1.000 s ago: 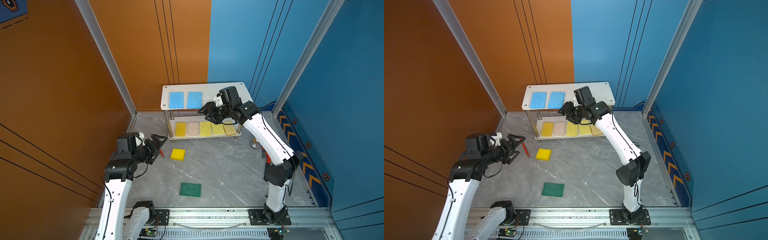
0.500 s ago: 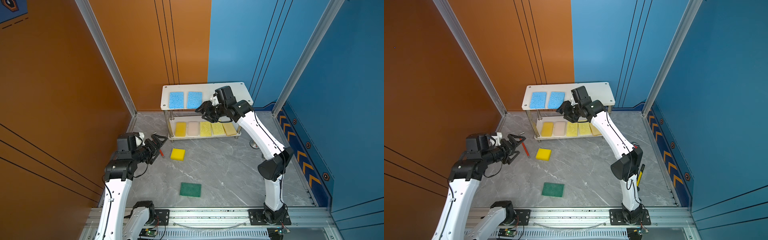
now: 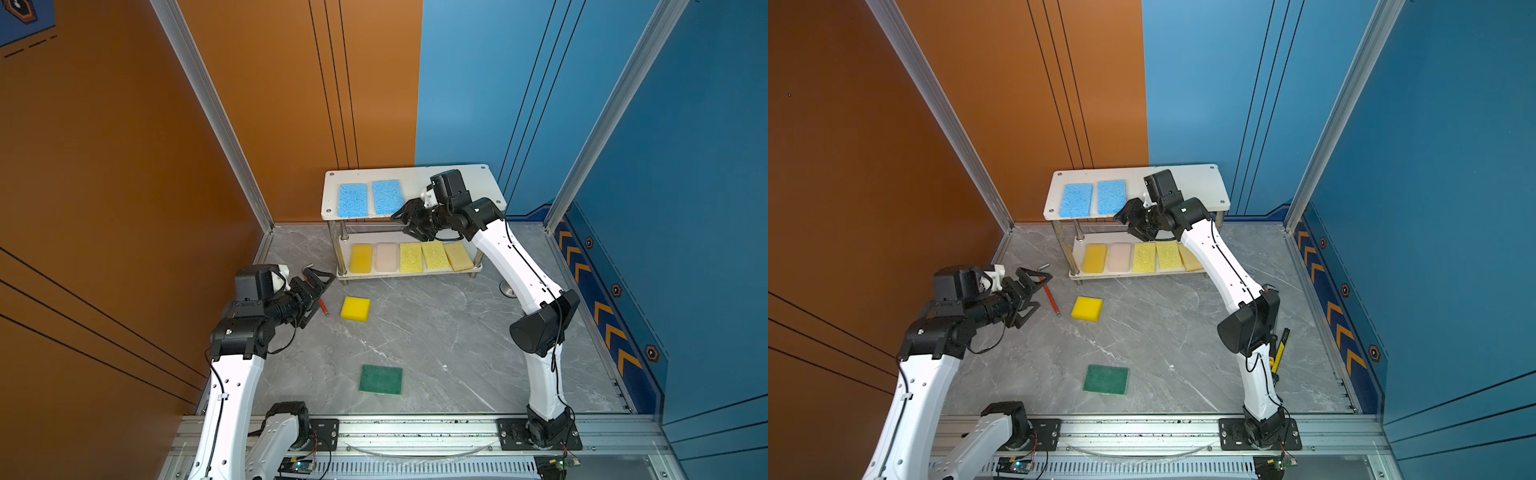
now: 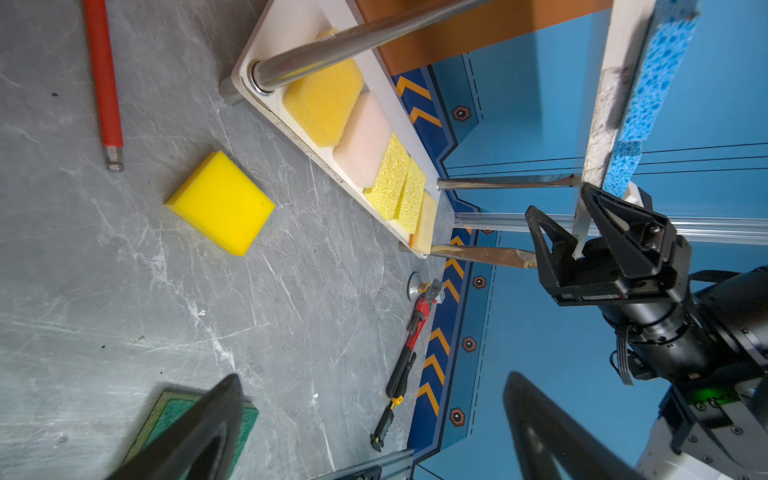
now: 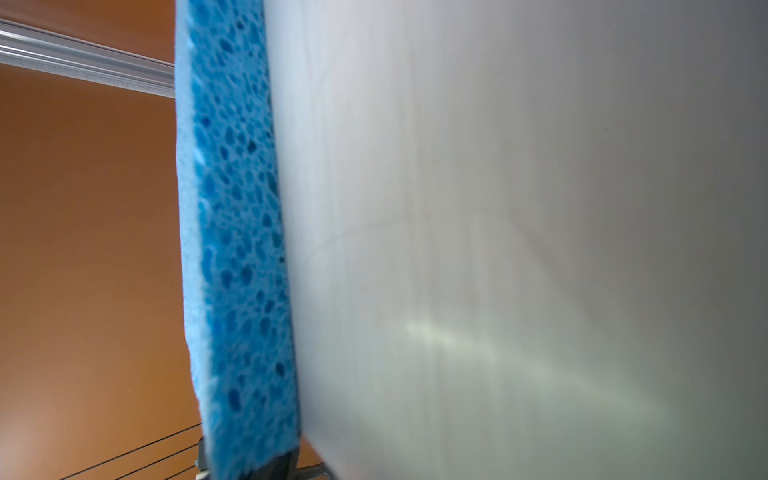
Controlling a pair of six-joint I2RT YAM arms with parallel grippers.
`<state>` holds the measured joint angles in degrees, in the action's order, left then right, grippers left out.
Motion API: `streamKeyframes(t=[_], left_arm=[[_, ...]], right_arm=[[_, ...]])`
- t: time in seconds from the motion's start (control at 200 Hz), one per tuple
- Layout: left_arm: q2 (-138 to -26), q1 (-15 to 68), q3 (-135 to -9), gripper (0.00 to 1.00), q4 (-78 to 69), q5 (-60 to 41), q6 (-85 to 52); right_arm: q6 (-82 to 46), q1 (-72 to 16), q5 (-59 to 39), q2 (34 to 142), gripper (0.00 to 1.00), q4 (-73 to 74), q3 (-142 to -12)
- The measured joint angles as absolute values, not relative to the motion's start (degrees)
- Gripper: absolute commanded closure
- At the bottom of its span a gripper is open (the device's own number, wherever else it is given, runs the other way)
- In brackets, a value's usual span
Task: Place and organize the cleaning sponges onto the shelf
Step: 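Release the blue sponge and move the right gripper down to the green scouring sponge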
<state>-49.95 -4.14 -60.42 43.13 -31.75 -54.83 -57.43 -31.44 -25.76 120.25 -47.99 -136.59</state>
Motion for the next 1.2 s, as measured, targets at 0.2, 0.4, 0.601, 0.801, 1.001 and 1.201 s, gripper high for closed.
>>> streamKeyframes(t=[0.2, 0.4, 0.601, 0.801, 1.001, 1.201], left_arm=[[-50.0, -4.1, -60.4, 0.02, 43.1, -31.7, -54.4], [-49.5, -1.5, -58.6, 0.02, 42.9, -30.8, -54.1], [-50.0, 4.8, -56.6, 0.02, 43.1, -27.9, -54.0], [-50.3, 8.9, -55.6, 0.02, 43.1, -25.8, -54.0], [-48.2, 9.0, -52.6, 0.02, 43.1, -24.5, -55.4], [-45.8, 9.1, -50.5, 0.02, 43.1, -24.2, -57.1]], right_arm=[[-56.1, -32.4, -25.4, 115.9, 0.39, -46.1, -129.6], [-52.3, -35.0, -23.7, 102.7, 0.35, -46.0, -112.2], [-47.4, -37.6, -23.8, 93.3, 0.21, -45.0, -97.3], [-38.6, -37.7, -25.1, 90.4, 0.0, -44.2, -86.0], [-26.2, -41.9, -28.4, 90.2, 0.0, -43.9, -77.0], [-9.8, -49.2, -32.4, 93.0, 0.0, -44.9, -75.0]])
